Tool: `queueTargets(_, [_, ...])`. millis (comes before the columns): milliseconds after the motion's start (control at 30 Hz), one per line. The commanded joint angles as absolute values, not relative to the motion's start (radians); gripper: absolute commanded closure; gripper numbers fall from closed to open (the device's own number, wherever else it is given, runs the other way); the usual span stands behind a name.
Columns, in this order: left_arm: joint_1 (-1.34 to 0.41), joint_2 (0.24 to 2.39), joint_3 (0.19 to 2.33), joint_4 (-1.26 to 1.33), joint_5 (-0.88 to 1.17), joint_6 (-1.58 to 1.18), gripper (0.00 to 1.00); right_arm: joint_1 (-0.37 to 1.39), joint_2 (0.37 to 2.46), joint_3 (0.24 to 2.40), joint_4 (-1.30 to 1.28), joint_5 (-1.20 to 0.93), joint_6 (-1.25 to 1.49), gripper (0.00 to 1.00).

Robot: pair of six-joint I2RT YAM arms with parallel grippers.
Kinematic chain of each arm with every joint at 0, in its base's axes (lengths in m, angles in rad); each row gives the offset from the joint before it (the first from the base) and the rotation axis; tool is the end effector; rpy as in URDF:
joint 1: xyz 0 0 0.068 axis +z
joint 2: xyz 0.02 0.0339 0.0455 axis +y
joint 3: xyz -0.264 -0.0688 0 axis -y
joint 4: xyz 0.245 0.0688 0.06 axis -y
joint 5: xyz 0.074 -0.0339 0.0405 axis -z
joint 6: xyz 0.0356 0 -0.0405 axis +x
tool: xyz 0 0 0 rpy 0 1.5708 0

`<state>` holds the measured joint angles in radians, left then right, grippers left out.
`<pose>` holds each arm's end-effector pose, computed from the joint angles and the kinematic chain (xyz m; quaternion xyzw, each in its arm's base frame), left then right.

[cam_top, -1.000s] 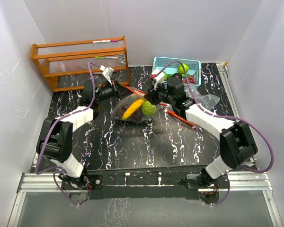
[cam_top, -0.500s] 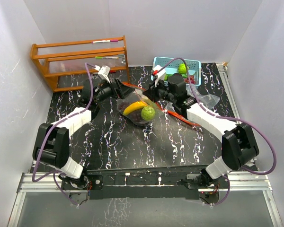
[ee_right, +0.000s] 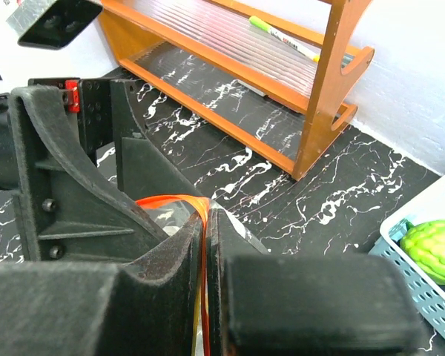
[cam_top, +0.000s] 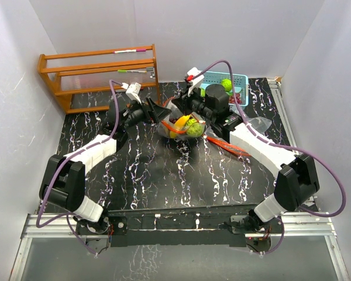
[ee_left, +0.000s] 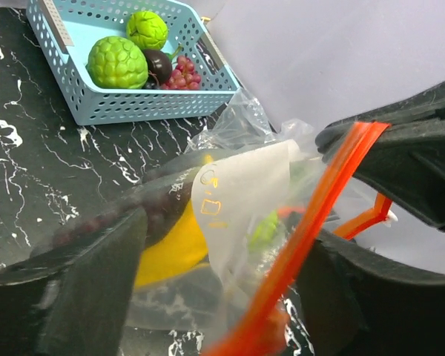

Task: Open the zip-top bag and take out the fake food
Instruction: Open the zipper of the food storage bag at the center of the board.

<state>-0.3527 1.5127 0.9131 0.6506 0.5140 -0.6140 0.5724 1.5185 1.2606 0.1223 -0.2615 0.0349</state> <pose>0.3183 -0.1358 0.2937 0.0959 0.6846 -0.4809 0.5394 0.3025 0.2059 0.3580 -0.2810 0.6974 0.2887 0.5928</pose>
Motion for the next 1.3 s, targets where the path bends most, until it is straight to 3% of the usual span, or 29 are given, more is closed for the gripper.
queueTargets(0, [-0.37,1.488,0.874,0.672,0.504,-0.62,0.4,0.584,1.504,1.328,0.214,-0.236,0.046,0.92])
queueTargets(100, [-0.371,1.496,0.844,0.714,0.516,-0.648,0.72,0.584,1.505,1.334,0.208,-0.23,0.044,0.92])
queueTargets(233, [-0.371,1.479,0.872,0.668,0.504,-0.609,1.0,0.586,1.513,1.338,0.203,-0.251,0.051,0.92])
queueTargets(500, [-0.371,1.419,0.997,0.408,0.317,-0.477,1.0,0.627,1.665,1.461,0.244,-0.387,0.121,0.92])
queueTargets(700, [-0.371,1.326,1.105,0.255,0.221,-0.378,1.0,0.706,1.683,1.536,0.22,-0.344,0.063,0.92])
queueTargets(1133, [-0.397,1.448,1.035,0.25,0.294,-0.42,1.0,0.686,1.605,1.156,0.177,-0.071,0.025,0.92])
queueTargets(1167, [-0.403,1.459,1.031,0.255,0.298,-0.429,1.0,0.685,1.598,1.147,0.157,-0.053,0.027,0.89])
queueTargets(1267, [-0.419,1.489,1.023,0.273,0.312,-0.456,1.0,0.685,1.564,1.144,0.101,0.0,0.026,0.66])
